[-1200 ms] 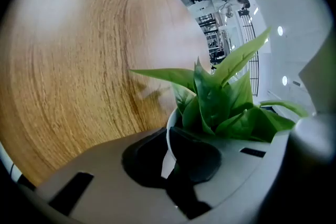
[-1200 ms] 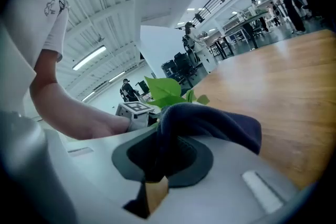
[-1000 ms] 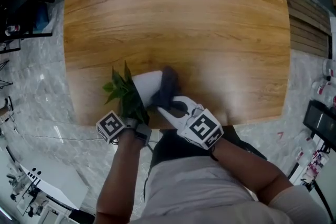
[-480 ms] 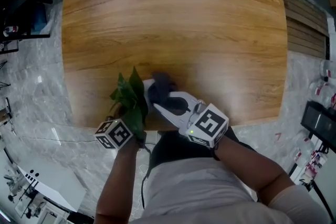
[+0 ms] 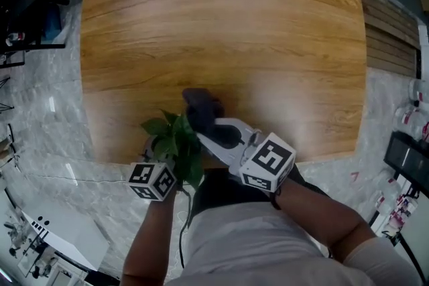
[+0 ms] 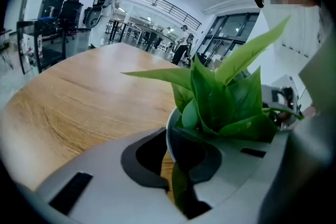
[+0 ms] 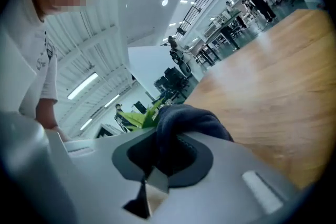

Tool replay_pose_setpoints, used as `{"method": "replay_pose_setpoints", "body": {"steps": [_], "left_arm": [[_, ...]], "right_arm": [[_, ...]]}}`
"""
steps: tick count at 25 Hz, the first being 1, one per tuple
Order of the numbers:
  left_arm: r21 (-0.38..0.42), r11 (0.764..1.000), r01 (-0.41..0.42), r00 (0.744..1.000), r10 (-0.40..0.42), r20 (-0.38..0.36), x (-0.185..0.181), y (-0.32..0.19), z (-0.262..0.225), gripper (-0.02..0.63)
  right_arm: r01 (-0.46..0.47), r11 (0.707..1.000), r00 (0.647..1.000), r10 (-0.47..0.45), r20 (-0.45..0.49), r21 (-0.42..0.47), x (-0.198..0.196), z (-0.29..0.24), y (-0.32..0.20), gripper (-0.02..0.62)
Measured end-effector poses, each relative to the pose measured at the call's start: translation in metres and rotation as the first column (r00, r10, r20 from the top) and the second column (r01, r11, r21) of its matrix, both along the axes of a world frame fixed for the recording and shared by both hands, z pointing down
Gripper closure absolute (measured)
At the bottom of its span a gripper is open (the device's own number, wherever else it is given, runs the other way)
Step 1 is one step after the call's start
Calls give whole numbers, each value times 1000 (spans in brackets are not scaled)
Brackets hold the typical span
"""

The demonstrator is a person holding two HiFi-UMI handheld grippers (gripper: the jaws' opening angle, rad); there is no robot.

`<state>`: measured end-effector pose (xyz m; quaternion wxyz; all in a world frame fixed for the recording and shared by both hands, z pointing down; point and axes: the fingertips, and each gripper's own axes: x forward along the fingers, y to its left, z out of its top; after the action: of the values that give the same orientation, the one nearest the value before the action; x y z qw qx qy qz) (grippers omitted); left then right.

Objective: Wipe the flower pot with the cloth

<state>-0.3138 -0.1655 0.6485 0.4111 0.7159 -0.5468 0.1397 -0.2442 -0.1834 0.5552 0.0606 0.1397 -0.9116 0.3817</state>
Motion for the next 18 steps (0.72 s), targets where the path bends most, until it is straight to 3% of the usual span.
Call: {"method": "replay_pose_setpoints", "body": {"steps": [4,7,10,12,14,16,18], "left_arm": [[31,999,-37,997,35,66,4,-2,-5,574],[80,991,-107,986,96,134,14,-6,-11,574],[124,969,-213,955,180,236,25,-6,-18,577],[131,952,-275,930,229,287,34,-6,-21,577],[133,939,-316,911,262,319,39,-6,-23,577],[129,936,-326,904,269,331,40,-6,-24,577],[126,940,-318,907,263,329,41,-7,-26,577]], "right_arm": [[-47,997,996,51,72,-57,6,3,-7,560],[-149,976,988,144,-48,-156,37,60,-21,560],[-174,960,979,143,-147,-221,52,97,-22,560],[-136,967,987,113,-113,-215,48,79,-22,560],[-80,977,997,79,-12,-197,35,39,-22,560],[-39,984,997,50,58,-175,24,12,-23,560],[-51,983,997,60,46,-176,25,19,-26,560]]}}
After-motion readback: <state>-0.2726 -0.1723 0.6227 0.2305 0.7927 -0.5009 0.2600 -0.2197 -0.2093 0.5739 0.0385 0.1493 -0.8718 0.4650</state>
